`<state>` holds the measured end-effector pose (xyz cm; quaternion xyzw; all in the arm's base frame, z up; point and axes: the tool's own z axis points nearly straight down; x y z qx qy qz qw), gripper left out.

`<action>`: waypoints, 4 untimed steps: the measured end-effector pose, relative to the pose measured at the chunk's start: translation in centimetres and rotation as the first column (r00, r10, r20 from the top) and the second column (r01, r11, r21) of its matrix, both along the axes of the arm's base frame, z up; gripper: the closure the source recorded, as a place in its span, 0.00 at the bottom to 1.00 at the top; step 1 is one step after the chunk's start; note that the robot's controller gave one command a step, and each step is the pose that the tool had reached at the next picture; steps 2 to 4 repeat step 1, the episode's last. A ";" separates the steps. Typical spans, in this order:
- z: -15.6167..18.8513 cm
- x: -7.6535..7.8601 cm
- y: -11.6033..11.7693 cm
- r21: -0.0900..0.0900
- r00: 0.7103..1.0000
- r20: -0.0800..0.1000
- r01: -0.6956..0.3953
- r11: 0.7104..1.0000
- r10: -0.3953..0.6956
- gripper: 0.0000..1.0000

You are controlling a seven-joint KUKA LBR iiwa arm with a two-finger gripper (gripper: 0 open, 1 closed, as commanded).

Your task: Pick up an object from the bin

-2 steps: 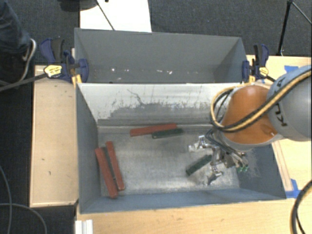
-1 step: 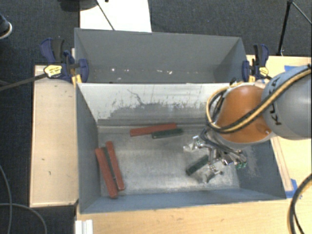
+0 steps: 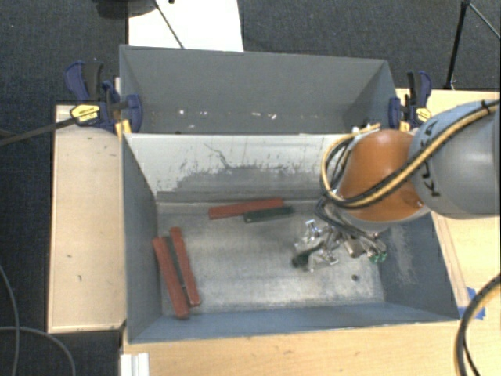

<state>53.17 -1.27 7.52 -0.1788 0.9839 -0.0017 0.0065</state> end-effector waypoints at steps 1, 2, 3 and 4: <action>0.0 0.0 0.0 0.000 1.000 0.000 -0.001 1.000 0.001 1.00; 0.0 0.0 0.0 0.000 1.000 0.000 -0.001 1.000 0.001 1.00; 0.0 0.0 0.0 0.000 1.000 0.000 -0.001 1.000 0.001 1.00; 0.0 0.0 0.0 0.000 1.000 0.000 -0.001 1.000 0.001 1.00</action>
Offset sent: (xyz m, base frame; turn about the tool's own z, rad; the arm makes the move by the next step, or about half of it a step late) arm 0.0000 -0.0001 0.0855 0.0000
